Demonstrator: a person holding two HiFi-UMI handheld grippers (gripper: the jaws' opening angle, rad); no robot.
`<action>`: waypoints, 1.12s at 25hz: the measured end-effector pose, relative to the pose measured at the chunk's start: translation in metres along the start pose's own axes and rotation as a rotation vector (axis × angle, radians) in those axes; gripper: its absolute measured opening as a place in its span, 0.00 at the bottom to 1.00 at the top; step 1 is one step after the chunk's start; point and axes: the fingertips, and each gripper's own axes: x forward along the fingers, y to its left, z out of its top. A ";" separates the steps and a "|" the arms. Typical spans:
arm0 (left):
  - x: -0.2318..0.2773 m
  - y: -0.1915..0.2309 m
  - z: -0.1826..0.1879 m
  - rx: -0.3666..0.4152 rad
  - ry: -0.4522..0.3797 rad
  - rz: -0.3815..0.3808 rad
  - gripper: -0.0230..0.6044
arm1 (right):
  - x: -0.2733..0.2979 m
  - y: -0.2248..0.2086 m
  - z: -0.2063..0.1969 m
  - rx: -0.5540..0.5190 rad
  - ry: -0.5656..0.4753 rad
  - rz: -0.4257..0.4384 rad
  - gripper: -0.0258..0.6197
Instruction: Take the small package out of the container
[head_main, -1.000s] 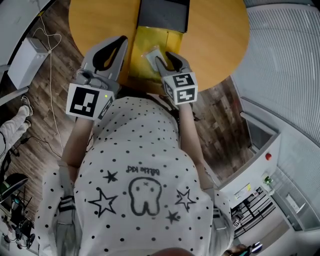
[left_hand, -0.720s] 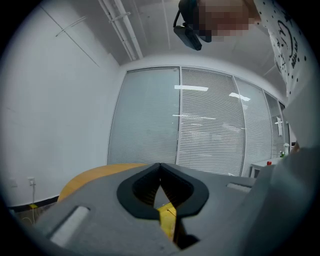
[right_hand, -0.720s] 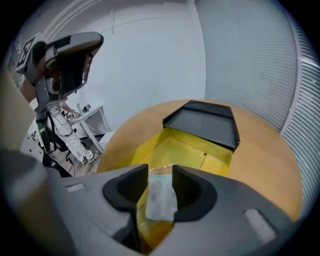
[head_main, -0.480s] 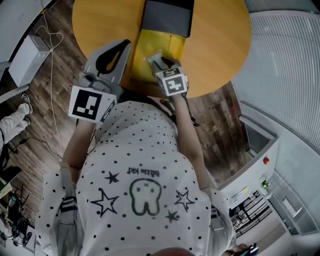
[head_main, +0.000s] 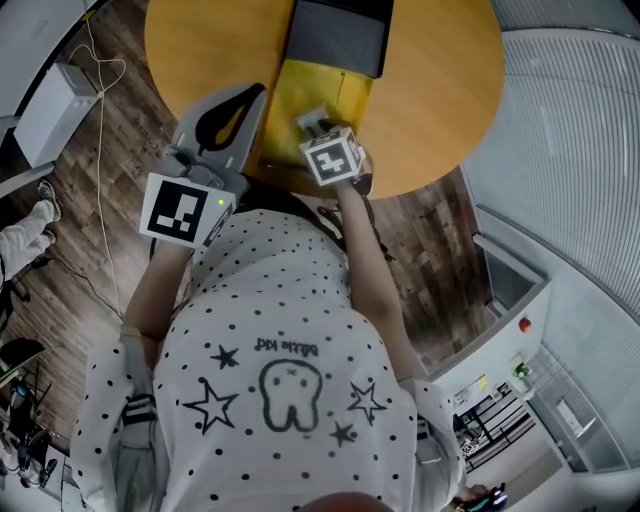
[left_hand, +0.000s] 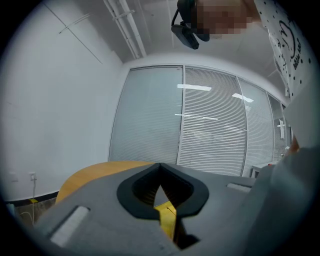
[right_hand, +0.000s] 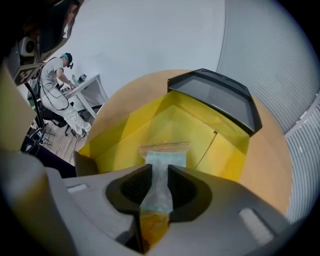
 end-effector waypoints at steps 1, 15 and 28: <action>0.000 0.000 0.001 0.001 -0.002 0.003 0.05 | 0.000 -0.001 0.000 0.005 0.007 0.000 0.18; -0.014 0.004 -0.001 0.012 0.001 0.039 0.05 | -0.033 -0.002 0.030 0.101 -0.179 0.012 0.05; -0.024 -0.013 0.004 0.030 -0.021 0.014 0.05 | -0.131 -0.025 0.072 0.181 -0.503 -0.082 0.05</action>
